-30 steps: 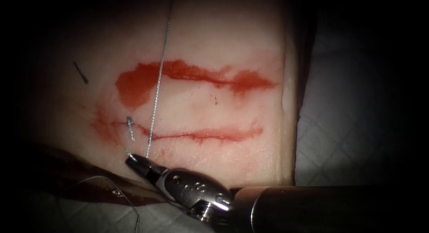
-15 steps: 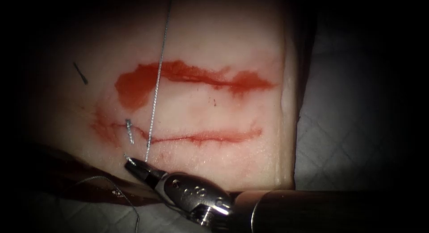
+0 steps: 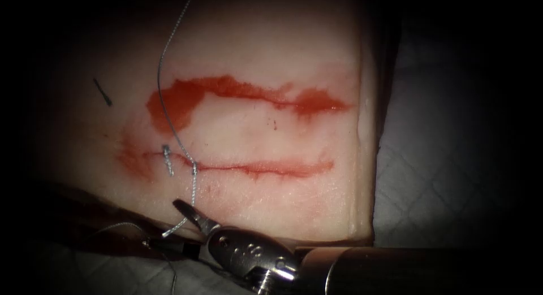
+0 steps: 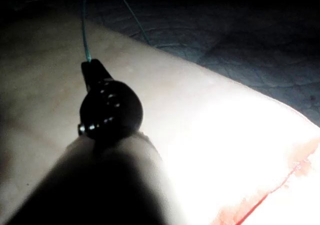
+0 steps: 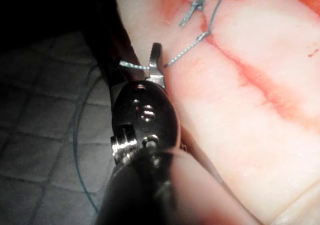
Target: Wound Closure
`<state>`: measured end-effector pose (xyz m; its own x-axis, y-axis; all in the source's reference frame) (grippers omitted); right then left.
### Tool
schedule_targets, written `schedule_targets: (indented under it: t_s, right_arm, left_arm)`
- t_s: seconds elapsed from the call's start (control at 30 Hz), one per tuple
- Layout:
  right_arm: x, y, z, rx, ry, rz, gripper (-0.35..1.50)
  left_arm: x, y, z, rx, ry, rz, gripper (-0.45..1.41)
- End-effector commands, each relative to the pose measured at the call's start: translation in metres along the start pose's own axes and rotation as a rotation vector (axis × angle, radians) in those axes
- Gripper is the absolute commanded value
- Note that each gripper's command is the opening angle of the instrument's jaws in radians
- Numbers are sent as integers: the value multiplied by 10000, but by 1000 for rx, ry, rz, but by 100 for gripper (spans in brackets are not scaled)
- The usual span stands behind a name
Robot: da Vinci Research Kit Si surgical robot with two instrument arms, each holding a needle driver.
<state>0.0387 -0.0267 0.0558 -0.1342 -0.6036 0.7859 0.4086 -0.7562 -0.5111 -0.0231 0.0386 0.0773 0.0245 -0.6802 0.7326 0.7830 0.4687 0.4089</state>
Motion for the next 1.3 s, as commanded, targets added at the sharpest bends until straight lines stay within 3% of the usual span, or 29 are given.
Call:
schedule_targets:
  t_s: [0.03,0.23,0.4,0.43,0.47,0.5,0.53,0.57,0.77,0.87,0.9,0.97,1.0,1.03,1.1,1.3]
  right_arm:
    - [-7,-2,2,1,-34,11,124]
    - [-44,-16,-17,-10,-153,52,135]
    - [-87,-29,-40,-16,-231,95,129]
    - [-95,-32,-42,-13,-238,103,116]
    - [-102,-35,-43,-13,-241,140,57]
    - [-111,-40,-42,-27,-236,307,14]
    - [-116,-43,-40,-27,-234,358,-20]
    - [-118,-45,-37,-22,-235,360,-35]
    - [-89,-47,5,-2,-248,359,-35]
    - [-65,-49,47,13,-259,378,-35]
    - [-60,-49,59,21,-263,373,-6]
    - [-54,-52,72,26,-266,368,27]
    - [-52,-54,77,29,-267,366,69]
    - [-50,-56,80,31,-268,364,84]
    - [-46,-60,82,34,-266,362,96]
    - [-45,-75,85,127,-291,372,106]
  left_arm:
    - [0,-2,-1,7,-8,-6,-45]
    - [-6,-13,-56,35,-56,-66,-45]
    - [-29,-36,-86,85,-130,-139,-45]
    - [-33,-42,-92,103,-140,-167,-45]
    - [-39,-52,-98,119,-151,-190,-45]
    - [-45,-60,-104,139,-166,-213,-45]
    - [-50,-69,-109,155,-178,-236,-45]
    - [-56,-77,-114,167,-185,-247,-45]
    - [-85,-132,-148,240,-228,-312,-45]
    - [-81,-157,-168,284,-226,-347,-45]
    - [-78,-161,-171,294,-224,-363,-45]
    - [-70,-166,-179,317,-222,-387,-45]
    - [-63,-169,-184,329,-223,-394,-45]
    - [-57,-170,-188,338,-222,-408,-45]
    - [-44,-173,-196,359,-221,-428,-45]
    - [-17,-173,-218,400,-204,-473,-45]
